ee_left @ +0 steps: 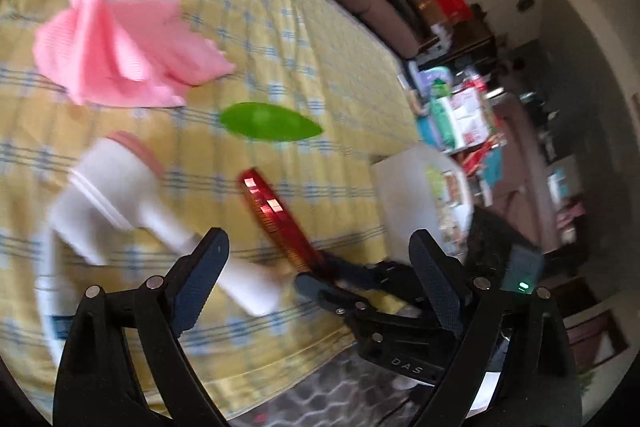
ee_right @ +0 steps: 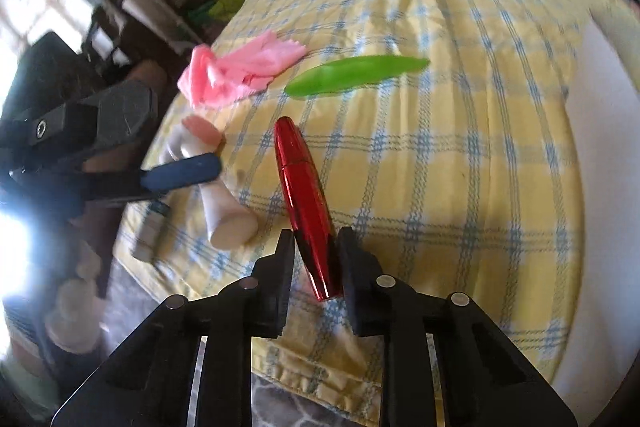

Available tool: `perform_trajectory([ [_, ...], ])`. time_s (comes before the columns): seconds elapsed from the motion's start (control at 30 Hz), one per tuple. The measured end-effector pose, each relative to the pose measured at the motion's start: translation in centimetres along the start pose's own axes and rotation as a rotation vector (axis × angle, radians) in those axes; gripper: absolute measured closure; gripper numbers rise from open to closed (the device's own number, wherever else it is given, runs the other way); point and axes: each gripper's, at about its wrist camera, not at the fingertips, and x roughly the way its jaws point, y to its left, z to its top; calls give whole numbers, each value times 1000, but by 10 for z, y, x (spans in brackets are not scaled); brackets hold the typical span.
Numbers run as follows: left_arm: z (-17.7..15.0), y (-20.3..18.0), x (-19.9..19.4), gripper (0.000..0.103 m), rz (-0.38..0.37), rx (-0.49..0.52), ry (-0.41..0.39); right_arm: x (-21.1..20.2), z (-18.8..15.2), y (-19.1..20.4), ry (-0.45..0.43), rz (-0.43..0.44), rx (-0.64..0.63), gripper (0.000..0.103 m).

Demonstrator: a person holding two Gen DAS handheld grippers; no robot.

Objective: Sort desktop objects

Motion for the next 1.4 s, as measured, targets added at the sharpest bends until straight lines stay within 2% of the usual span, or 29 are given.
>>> perform_trajectory([
  [0.1,10,-1,10,5,-28,-28,12,-1,0,1,-7,9,9,81],
  [0.23,26,7,31,5,-21,-92,25,-3,-1,8,-16,-30,-15,81],
  [0.47,31,-8,53,0,91,-87,52,4,-5,41,-38,-118,-162,81],
  [0.53,26,-8,53,1,66,-104,61,8,-7,46,-40,-122,-184,80],
  [0.6,22,-4,52,3,-8,-142,65,8,-10,48,-50,-122,-194,77],
  [0.63,21,-1,51,17,-41,-152,60,6,-9,46,-53,-112,-179,76],
  [0.67,20,0,51,28,-40,-148,56,5,-9,42,-58,-91,-153,76],
  [0.7,19,3,51,48,-29,-141,54,4,-9,38,-63,-69,-130,76],
  [0.73,18,10,52,62,-30,-144,49,3,-9,34,-69,-47,-112,76],
  [0.77,18,14,52,68,-34,-154,47,2,-9,32,-73,-32,-106,76],
  [0.83,17,26,54,94,-14,-176,45,1,-9,32,-77,-29,-113,75],
  [0.87,17,29,55,99,0,-178,42,0,-10,33,-81,-29,-115,75],
  [0.93,16,30,58,98,0,-173,36,0,-12,35,-80,-41,-133,75],
  [0.97,17,25,59,98,23,-145,42,-1,-13,34,-81,-55,-157,75],
  [1.07,19,4,64,89,126,-33,52,4,-16,51,-66,-103,-251,75],
  [1.1,18,-5,64,81,166,13,58,6,-16,51,-63,-105,-265,75],
  [1.13,17,-16,66,63,194,64,69,6,-18,55,-63,-102,-286,75],
  [1.17,16,-24,68,48,196,96,74,7,-20,60,-68,-111,-313,75],
  [1.2,15,-33,71,18,191,125,82,9,-22,63,-61,-130,-330,75],
  [1.23,11,-43,77,4,200,164,100,10,-23,63,-63,-144,-337,75],
  [1.3,2,-56,88,6,291,243,113,14,-23,59,-50,-164,-316,75],
  [1.33,-5,-64,95,13,346,323,112,15,-23,55,-54,-161,-298,75],
  [1.37,-11,-67,97,23,377,364,110,15,-22,53,-57,-160,-288,75],
  [1.4,-14,-69,99,42,403,399,105,15,-23,52,-58,-160,-285,74],
])
